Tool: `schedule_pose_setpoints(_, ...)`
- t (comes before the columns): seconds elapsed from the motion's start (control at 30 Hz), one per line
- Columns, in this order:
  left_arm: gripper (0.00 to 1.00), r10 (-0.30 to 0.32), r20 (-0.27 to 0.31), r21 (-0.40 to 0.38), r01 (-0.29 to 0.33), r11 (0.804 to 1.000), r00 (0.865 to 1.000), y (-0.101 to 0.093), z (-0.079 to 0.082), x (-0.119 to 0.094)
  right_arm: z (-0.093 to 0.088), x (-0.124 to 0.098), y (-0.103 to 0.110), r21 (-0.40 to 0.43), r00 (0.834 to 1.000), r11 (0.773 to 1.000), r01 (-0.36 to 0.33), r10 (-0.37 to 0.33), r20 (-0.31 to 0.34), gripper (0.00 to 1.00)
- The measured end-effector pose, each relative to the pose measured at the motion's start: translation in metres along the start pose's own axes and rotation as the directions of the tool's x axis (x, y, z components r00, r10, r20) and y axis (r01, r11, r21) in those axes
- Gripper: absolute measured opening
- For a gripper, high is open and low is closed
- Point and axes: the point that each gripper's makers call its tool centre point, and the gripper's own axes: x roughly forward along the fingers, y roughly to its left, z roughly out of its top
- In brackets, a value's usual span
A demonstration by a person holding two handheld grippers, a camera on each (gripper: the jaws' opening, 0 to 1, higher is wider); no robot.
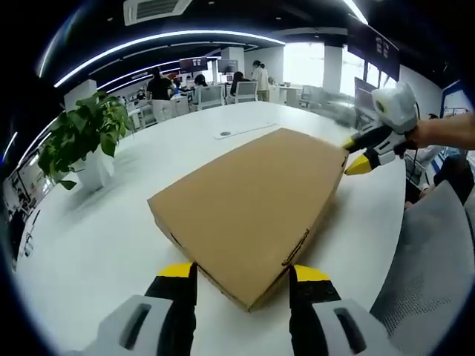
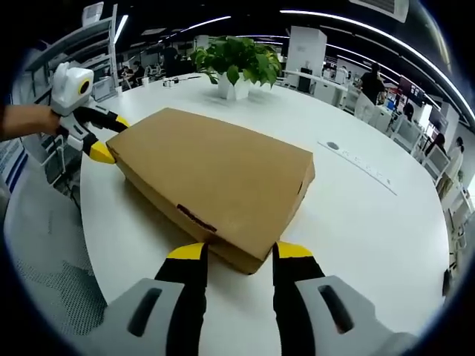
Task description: Operate the shoe box by opening the lid, removing the specified soft item, and placing it in the target area until the item is outside and the box remains undamaged.
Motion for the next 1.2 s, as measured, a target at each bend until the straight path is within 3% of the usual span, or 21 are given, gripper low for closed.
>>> schedule_pose_setpoints(0.63, 0.46, -0.066, -0.054, 0.051, 0.069, 0.996, 0.996, 0.016, -0.019, -0.020, -0.005, -0.011, 0.048, 0.042, 0.999, 0.999, -0.026, 0.025, 0.022, 0.31)
schedule_pose_setpoints(1.2, 0.45, -0.072, -0.095, 0.067, 0.078, 0.995, 0.993, 0.022, -0.035, -0.042, -0.004, -0.015, 0.087, 0.041, 0.997, 0.997, -0.068, 0.066, 0.042, 0.29)
